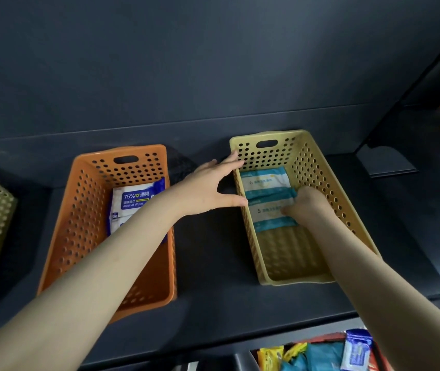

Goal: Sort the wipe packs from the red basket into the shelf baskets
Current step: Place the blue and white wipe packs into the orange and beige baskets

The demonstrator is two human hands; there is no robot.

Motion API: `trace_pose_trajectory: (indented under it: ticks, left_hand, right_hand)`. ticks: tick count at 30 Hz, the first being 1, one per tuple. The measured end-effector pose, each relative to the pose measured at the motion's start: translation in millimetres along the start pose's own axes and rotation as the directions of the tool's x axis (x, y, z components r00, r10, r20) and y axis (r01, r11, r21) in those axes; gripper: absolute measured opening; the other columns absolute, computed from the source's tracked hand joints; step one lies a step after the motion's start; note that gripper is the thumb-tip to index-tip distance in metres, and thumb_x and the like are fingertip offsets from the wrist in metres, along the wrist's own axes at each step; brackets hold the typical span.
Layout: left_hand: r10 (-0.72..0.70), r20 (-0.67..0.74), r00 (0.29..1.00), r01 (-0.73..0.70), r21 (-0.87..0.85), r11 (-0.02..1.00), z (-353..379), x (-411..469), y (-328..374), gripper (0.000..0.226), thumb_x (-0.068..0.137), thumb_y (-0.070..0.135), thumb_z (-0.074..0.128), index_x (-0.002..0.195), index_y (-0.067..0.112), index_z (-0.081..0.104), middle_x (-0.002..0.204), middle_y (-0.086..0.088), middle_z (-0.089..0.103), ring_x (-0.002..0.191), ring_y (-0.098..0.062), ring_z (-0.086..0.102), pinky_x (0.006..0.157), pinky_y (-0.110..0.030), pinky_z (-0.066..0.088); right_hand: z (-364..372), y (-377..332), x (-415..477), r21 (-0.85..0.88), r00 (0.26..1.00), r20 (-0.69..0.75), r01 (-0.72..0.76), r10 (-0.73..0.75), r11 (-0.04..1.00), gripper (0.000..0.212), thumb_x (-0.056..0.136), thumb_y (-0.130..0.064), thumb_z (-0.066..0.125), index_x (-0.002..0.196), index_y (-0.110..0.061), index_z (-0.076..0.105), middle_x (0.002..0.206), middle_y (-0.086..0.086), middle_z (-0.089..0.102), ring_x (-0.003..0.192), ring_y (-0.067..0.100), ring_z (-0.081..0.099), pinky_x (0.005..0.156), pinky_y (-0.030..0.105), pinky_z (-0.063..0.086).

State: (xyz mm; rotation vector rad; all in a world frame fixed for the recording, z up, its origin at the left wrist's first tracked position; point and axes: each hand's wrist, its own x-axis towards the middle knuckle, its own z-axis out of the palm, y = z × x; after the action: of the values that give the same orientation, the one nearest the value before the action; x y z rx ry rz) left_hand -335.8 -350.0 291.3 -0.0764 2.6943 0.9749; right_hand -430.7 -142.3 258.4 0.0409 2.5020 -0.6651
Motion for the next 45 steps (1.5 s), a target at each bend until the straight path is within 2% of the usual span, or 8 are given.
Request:
trace_pose_trajectory:
  ticks: [4,8,14,17,25,31,36,45]
  left_hand:
    - [0.045,-0.011,0.999,-0.045,-0.004,0.999,1.7,0.9,-6.4,0.091,0.078,0.064,0.060,0.152,0.039,0.014,0.159,0.024,-0.003,0.149,-0.012,0.003,0.120,-0.049,0.015]
    - [0.055,-0.116,0.992,-0.049,0.056,0.997,-11.6,-14.9,3.3,0.081,0.089,0.037,0.064,0.154,0.031,0.015,0.162,0.008,0.008,0.147,-0.007,0.013,0.120,-0.026,0.011]
    - [0.118,-0.215,0.969,-0.084,0.160,0.984,-7.6,-102.3,14.4,0.052,0.092,0.035,0.061,0.141,0.024,0.047,0.142,0.005,0.049,0.130,-0.013,0.047,0.102,-0.022,0.034]
    - [0.229,-0.255,0.939,-0.187,0.179,0.966,18.4,-166.6,13.7,0.041,0.093,0.033,0.059,0.133,0.024,0.054,0.133,0.007,0.055,0.115,-0.012,0.055,0.092,-0.020,0.038]
    - [0.342,-0.185,0.921,-0.306,0.198,0.931,141.0,-319.4,-36.4,0.027,0.095,0.025,0.058,0.121,0.020,0.064,0.128,0.007,0.061,0.118,-0.014,0.053,0.101,-0.032,0.041]
    - [0.220,0.057,0.974,-0.223,0.054,0.973,247.0,-363.7,-54.7,0.027,0.094,0.025,0.057,0.120,0.018,0.064,0.126,0.005,0.061,0.115,-0.013,0.057,0.096,-0.028,0.045]
    - [0.104,0.216,0.971,-0.099,-0.033,0.995,316.5,-351.6,-43.0,0.025,0.095,0.022,0.057,0.118,0.015,0.065,0.117,0.004,0.061,0.108,-0.010,0.057,0.086,-0.014,0.035]
    - [-0.205,0.392,0.897,0.315,-0.240,0.918,461.2,-248.5,0.8,0.024,0.095,0.027,0.057,0.116,0.016,0.064,0.112,0.005,0.065,0.110,-0.011,0.060,0.087,-0.019,0.043]
  right_hand:
    - [-9.6,-2.1,-8.6,-0.169,0.985,-0.080,0.135,-0.150,0.976,0.025,0.084,-0.028,0.071,0.102,-0.017,0.058,0.094,0.000,0.064,0.080,0.015,0.062,0.071,0.035,0.057]
    - [-33.0,-6.3,-43.7,-0.281,0.905,-0.103,0.372,-0.413,0.885,0.051,0.088,-0.033,0.067,0.134,-0.017,0.051,0.125,0.004,0.062,0.100,0.021,0.060,0.082,0.032,0.049]
    - [-30.0,14.8,-155.6,-0.223,0.716,-0.391,0.536,-0.578,0.815,0.035,0.088,-0.028,0.066,0.121,-0.017,0.063,0.115,-0.002,0.066,0.102,0.016,0.061,0.085,0.024,0.045]
    - [8.0,41.2,-223.9,-0.215,0.648,-0.485,0.563,-0.588,0.798,0.031,0.087,-0.022,0.069,0.117,-0.013,0.065,0.108,0.000,0.070,0.094,0.020,0.066,0.083,0.034,0.053]
    - [161.8,150.1,-363.7,-0.102,0.861,-0.350,0.357,-0.370,0.928,0.029,0.086,-0.019,0.070,0.114,-0.011,0.068,0.106,0.004,0.070,0.095,0.021,0.066,0.079,0.021,0.043]
    - [229.7,247.9,-413.2,-0.055,0.969,-0.191,0.149,-0.157,0.987,0.023,0.085,-0.017,0.067,0.108,-0.012,0.069,0.101,0.005,0.073,0.093,0.024,0.068,0.084,0.033,0.051]
    - [235.6,322.6,-413.7,0.032,0.990,-0.131,0.054,-0.049,0.998,0.019,0.086,-0.012,0.067,0.105,-0.013,0.071,0.090,0.001,0.072,0.079,0.019,0.068,0.076,0.031,0.054]
    - [217.1,454.3,-295.0,0.248,0.987,0.007,-0.159,0.162,0.956,0.014,0.089,-0.001,0.061,0.099,0.000,0.070,0.096,0.011,0.071,0.083,0.020,0.063,0.064,0.017,0.040]
